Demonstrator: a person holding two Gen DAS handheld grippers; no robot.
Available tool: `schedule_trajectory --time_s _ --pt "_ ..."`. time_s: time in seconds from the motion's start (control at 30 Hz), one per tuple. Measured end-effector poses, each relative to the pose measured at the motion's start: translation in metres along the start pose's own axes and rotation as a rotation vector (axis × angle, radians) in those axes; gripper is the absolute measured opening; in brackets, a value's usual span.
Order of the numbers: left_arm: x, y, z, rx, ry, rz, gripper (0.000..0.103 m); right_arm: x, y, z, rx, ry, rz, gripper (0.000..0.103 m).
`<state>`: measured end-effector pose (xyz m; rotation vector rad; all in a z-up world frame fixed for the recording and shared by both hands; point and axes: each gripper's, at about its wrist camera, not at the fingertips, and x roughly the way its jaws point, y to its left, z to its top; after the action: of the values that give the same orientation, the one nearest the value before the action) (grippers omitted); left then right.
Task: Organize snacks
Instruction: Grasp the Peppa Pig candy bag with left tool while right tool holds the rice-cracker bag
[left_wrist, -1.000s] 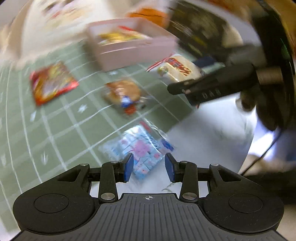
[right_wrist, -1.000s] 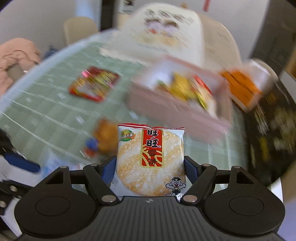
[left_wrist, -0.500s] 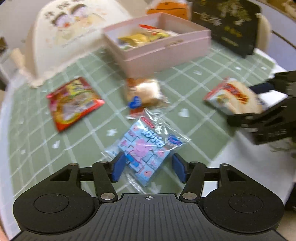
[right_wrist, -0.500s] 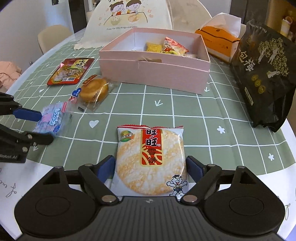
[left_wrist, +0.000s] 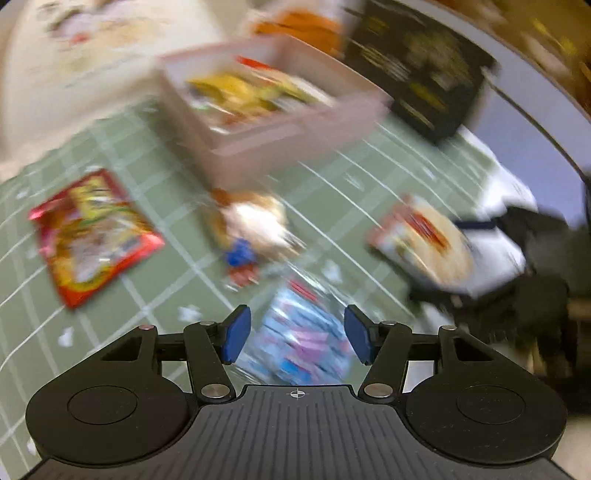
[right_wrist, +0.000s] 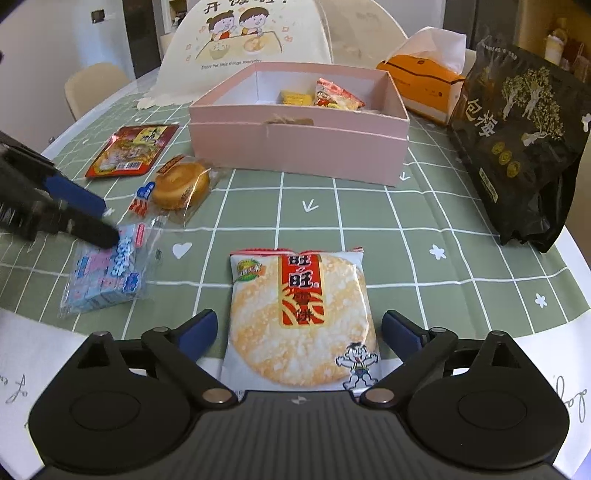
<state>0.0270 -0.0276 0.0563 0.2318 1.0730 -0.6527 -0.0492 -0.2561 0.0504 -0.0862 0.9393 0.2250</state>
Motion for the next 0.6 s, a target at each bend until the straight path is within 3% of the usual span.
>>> schedule_trajectory --time_s 0.13,0.23,0.47,0.6 --pt "0.008 -0.028 -0.008 0.195 0.036 0.03 0.064 -0.002 -0.001 -0.003 -0.02 0.011 0.018 0.1" --pt "0.011 -0.035 -0.008 0.204 0.051 -0.005 0.066 -0.003 0.0 -0.003 -0.024 0.009 0.023 0.101" --pt "0.003 -0.034 -0.004 0.18 0.05 -0.001 0.062 -0.005 -0.002 -0.007 -0.044 -0.006 0.044 0.102" --pt "-0.005 -0.041 -0.008 0.226 0.064 -0.004 0.062 -0.005 -0.002 -0.008 -0.047 -0.014 0.046 0.102"
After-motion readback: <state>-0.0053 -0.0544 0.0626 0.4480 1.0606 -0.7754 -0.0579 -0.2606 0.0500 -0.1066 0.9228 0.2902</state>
